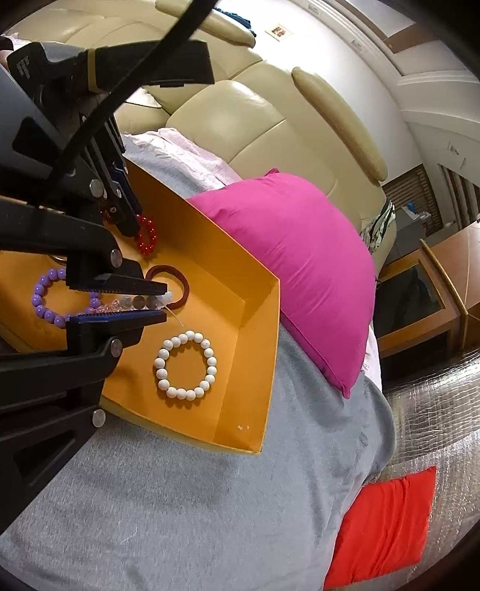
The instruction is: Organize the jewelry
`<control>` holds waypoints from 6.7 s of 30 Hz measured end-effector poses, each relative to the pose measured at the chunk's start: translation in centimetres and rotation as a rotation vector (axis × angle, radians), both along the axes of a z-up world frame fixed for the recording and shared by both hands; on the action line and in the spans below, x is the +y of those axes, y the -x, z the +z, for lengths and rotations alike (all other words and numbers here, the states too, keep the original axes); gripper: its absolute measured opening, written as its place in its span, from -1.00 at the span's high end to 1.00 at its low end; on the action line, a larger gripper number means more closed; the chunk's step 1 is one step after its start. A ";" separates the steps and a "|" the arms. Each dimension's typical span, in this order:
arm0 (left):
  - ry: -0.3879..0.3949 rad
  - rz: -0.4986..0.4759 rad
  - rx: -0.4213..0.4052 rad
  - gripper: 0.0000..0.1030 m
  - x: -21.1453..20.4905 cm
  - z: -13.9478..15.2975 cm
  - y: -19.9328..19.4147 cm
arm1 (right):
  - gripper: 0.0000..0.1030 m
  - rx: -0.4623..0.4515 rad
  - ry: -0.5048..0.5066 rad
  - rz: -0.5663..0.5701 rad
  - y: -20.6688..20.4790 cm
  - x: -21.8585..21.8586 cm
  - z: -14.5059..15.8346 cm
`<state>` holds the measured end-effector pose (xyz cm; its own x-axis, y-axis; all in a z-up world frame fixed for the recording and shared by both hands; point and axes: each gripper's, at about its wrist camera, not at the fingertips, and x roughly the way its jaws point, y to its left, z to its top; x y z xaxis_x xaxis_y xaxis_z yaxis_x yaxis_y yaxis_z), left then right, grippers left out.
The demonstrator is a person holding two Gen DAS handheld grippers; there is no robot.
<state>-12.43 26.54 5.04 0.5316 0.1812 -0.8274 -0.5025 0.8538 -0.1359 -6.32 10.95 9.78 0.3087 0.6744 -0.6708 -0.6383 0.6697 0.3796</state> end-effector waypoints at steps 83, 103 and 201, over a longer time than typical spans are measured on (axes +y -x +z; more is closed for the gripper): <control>-0.519 0.289 -0.149 -0.56 -13.1 13.9 20.3 | -0.14 -0.256 -0.082 0.090 19.3 -15.2 8.3; -0.578 0.243 -0.109 -0.56 -15.7 13.5 20.7 | -0.21 -0.247 -0.126 0.041 18.3 -18.3 8.3; -0.534 0.211 -0.034 -0.56 -12.1 11.0 18.6 | -0.23 -0.198 -0.093 0.061 15.7 -10.9 6.5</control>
